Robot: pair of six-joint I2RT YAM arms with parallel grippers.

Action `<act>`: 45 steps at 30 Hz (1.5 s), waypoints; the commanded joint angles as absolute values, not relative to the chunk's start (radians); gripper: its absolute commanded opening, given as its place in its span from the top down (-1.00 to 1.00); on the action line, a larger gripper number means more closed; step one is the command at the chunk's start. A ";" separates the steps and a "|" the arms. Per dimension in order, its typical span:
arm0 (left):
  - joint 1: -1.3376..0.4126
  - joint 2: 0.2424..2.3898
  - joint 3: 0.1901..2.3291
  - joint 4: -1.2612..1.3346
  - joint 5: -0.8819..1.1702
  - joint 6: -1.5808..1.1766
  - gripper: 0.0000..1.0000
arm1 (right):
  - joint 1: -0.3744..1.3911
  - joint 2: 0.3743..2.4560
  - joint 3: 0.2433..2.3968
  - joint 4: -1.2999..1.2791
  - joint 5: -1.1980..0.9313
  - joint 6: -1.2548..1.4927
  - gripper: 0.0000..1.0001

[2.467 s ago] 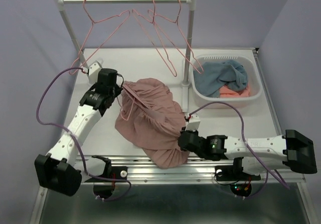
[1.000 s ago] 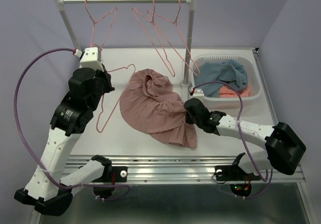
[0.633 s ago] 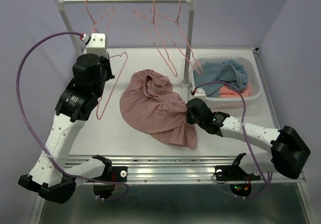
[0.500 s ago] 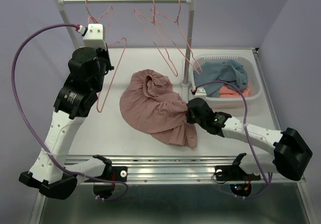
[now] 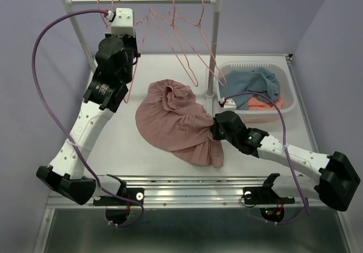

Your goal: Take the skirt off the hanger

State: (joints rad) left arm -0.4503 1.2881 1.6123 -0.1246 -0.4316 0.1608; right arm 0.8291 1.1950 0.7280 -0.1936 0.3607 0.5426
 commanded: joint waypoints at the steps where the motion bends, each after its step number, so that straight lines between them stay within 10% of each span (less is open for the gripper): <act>1: -0.454 1.330 1.657 0.110 -0.485 0.253 1.00 | 0.830 1.126 0.707 -0.199 0.351 0.525 0.99; 31: -0.357 1.617 1.818 0.040 -0.477 0.203 1.00 | 0.830 0.785 1.228 -0.391 -0.014 0.311 0.99; 37: -0.356 1.582 1.747 0.040 -0.482 0.190 0.81 | 0.830 0.831 1.445 -0.485 0.156 0.290 0.99; 45: -0.356 1.491 1.669 0.020 -0.456 0.164 -0.27 | 0.830 0.943 1.644 -0.517 0.282 0.259 0.99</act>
State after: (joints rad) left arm -0.3595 1.5749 1.6791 0.0078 -0.4717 0.1825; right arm 0.8299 0.9123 1.5375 -0.5503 0.1833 0.2977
